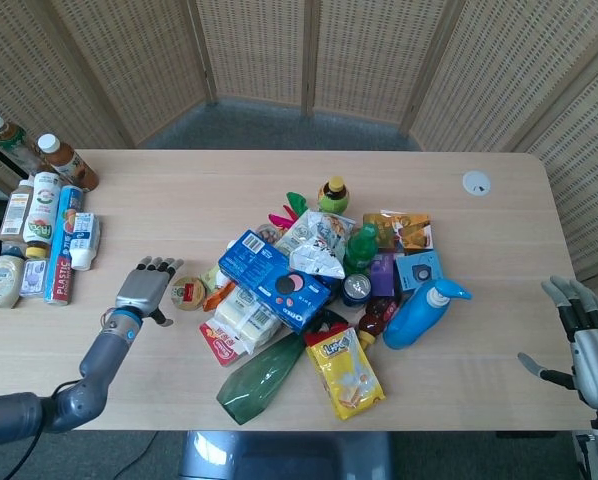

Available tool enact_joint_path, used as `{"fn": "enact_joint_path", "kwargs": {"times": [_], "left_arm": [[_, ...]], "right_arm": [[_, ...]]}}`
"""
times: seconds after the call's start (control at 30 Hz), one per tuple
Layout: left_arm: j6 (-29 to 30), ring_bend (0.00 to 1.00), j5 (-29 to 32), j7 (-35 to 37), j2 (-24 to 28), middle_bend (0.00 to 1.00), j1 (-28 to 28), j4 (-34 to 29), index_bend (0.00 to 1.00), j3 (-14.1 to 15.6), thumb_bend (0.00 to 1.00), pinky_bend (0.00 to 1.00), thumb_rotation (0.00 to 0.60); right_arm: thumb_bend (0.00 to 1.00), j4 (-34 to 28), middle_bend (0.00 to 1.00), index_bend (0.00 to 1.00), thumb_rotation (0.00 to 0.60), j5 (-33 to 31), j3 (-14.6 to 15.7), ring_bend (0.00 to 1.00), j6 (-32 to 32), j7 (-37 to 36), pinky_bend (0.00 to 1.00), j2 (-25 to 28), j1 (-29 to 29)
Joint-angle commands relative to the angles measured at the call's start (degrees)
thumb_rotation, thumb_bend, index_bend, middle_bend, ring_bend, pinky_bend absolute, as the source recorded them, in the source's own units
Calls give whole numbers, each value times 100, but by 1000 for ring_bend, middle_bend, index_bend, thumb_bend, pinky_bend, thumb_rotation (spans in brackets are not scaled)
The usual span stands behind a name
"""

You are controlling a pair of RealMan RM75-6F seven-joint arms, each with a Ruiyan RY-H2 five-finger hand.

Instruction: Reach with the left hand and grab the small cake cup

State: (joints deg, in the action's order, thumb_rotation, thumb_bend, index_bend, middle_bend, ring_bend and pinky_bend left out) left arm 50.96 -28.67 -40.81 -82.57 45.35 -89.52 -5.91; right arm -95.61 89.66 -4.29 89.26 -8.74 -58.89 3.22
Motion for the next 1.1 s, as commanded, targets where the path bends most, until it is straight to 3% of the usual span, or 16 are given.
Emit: {"fn": "enact_joint_path", "kwargs": {"times": [0.03, 0.57, 0.73, 0.83, 0.97, 1.1], "left_arm": [[131, 0, 163, -131, -164, 0, 130, 110, 36, 84, 0, 28, 600], [296, 0, 371, -317, -770, 0, 358, 703, 41, 242, 0, 98, 600], [512, 28, 342, -469, -1033, 46, 391, 909, 103, 289, 0, 291, 600], [560, 95, 327, -544, -1183, 82, 405, 1021, 130, 307, 0, 422, 600], [712, 333, 94, -456, -1343, 313, 355, 1138, 220, 277, 0, 551, 600], [946, 514, -151, -436, -1326, 504, 289, 1080, 255, 249, 0, 595, 600]], "right_arm": [[0, 17, 0, 0, 600, -13, -6, 0, 3, -73, 0, 25, -5], [0, 69, 0, 0, 600, -56, -22, 0, -20, -287, 0, 61, -1], [0, 90, 0, 0, 600, -73, -31, 0, -22, -320, 0, 64, 0], [0, 90, 0, 0, 600, -68, -31, 0, -10, -335, 0, 69, -5], [0, 104, 0, 0, 600, -86, -39, 0, 3, -360, 0, 77, -15], [0, 119, 0, 0, 600, -104, -46, 0, -6, -384, 0, 81, -14]]}}
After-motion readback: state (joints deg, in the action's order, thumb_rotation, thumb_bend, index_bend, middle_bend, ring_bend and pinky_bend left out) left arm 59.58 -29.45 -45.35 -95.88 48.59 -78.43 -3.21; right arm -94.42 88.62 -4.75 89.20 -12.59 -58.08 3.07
